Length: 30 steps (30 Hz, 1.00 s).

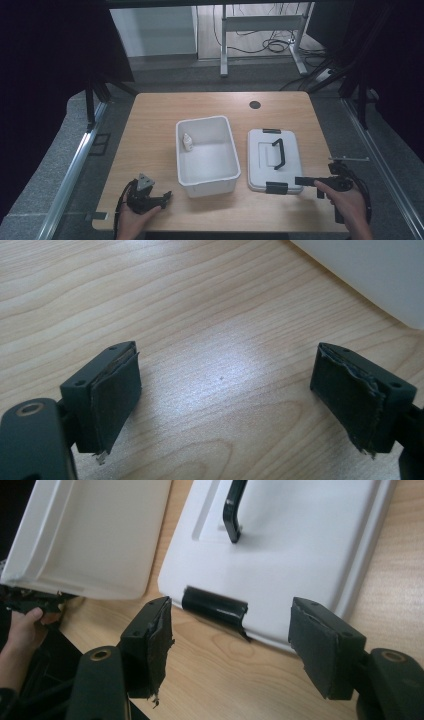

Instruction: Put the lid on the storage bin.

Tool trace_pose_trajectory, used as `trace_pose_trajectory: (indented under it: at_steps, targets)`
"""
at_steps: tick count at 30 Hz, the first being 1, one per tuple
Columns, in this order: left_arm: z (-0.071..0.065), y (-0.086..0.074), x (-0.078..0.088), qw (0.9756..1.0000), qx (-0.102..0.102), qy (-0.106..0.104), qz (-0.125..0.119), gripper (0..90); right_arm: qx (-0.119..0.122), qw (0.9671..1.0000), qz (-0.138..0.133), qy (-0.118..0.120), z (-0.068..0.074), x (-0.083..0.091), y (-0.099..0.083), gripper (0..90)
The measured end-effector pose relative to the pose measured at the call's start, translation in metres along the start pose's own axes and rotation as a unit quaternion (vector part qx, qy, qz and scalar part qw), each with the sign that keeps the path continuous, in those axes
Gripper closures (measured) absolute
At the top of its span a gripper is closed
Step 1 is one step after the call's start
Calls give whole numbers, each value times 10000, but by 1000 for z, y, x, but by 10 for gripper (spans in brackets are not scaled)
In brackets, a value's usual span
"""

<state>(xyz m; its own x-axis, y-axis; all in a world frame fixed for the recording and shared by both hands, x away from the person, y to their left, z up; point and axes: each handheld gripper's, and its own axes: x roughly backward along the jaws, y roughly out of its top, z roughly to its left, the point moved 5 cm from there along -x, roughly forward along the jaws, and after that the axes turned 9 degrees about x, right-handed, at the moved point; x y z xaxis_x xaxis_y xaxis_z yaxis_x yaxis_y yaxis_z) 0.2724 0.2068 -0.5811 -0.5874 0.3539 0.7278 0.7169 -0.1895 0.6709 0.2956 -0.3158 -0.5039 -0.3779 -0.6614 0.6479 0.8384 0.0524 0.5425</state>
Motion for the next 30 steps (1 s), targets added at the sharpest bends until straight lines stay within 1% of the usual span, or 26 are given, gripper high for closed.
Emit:
trace_pose_trajectory:
  at_steps: [4, 5, 6, 7, 11, 13, 15, 19, 20, 24, 25, 28, 30]
  targets:
    - [0, 0, 0, 10000, -15, -13, 0, 128, -33, 10000, 64, -60, 4, -1, 10, 367]
    - [0, 0, 0, 10000, -14, -12, 0, 128, -33, 10000, 64, -60, 4, -1, 10, 367]
    - [0, 0, 0, 10000, -11, -13, -3, 129, -15, 9999, 94, -71, 6, -2, 13, 371]
    - [0, 0, 0, 10000, -10, -18, -2, 130, 41, 9999, 133, -66, 11, -2, 19, 374]
    - [1, -1, 1, 10000, -39, -43, 2, 130, 159, 9996, 243, -7, 22, -5, 31, 382]
    - [1, -1, 1, 10000, -40, -43, 2, 130, 183, 9994, 296, -14, 24, -6, 34, 383]
    - [1, -1, 1, 10000, -39, -42, -1, 130, 222, 9989, 400, -37, 28, -8, 42, 387]
    - [1, -1, 1, 10000, -39, -41, -2, 130, 233, 9984, 500, -91, 31, -11, 52, 393]
    - [1, -1, 1, 10000, -36, -41, -4, 130, 233, 9984, 500, -91, 31, -11, 52, 393]
    - [2, -2, 2, 10000, -53, -44, 6, 130, 285, 9974, 640, -164, 36, -15, 62, 393]
    - [2, -2, 2, 10000, -45, -46, 1, 130, 284, 9969, 710, -186, 38, -17, 66, 393]
    - [2, -2, 2, 10000, -41, -43, -2, 130, 223, 9962, 816, -217, 38, -20, 72, 393]
    - [2, -2, 2, 10000, -42, -42, -1, 130, 177, 9956, 892, -235, 35, -23, 75, 398]
